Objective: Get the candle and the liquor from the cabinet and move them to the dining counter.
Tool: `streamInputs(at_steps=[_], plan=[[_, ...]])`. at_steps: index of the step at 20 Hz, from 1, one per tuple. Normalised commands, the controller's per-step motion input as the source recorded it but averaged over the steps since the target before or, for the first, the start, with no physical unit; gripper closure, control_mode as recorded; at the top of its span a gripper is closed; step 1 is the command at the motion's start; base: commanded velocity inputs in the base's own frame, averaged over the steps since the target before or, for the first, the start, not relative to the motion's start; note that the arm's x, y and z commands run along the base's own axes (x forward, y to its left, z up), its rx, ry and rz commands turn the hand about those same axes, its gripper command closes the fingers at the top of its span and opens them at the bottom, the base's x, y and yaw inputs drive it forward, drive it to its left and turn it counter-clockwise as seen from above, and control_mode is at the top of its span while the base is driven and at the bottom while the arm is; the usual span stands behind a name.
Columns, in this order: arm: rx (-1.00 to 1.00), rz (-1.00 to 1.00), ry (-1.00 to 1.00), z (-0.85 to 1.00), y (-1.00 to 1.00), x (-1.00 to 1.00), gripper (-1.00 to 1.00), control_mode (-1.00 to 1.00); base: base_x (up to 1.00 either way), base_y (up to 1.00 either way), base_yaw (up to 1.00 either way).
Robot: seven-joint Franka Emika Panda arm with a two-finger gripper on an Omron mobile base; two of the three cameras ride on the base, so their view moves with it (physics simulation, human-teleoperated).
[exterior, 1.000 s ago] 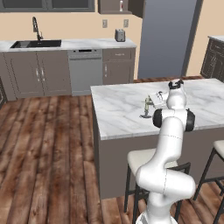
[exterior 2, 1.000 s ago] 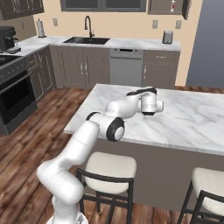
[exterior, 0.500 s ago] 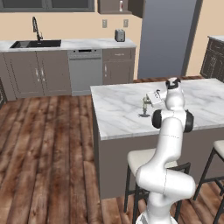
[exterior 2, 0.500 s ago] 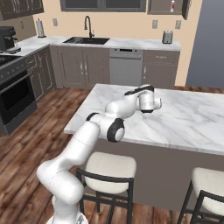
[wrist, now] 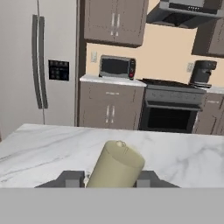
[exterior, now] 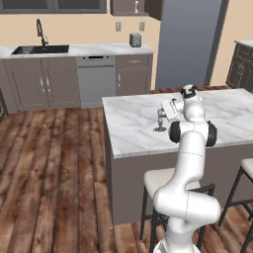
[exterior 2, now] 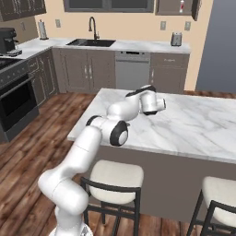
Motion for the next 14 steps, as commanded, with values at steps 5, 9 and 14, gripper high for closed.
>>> streamInputs(at_steps=[5, 9, 14], plan=[[-0.06, -0.02, -0.16, -0.31, 0.10, 0.00, 1.00, -1.00, 0.00, 0.00, 0.00], [-0.04, 0.00, -0.15, -0.41, 0.08, 0.00, 1.00, -1.00, 0.00, 0.00, 0.00], [-0.03, 0.00, -0.13, -0.48, 0.12, 0.00, 1.00, -1.00, 0.00, 0.00, 0.00]])
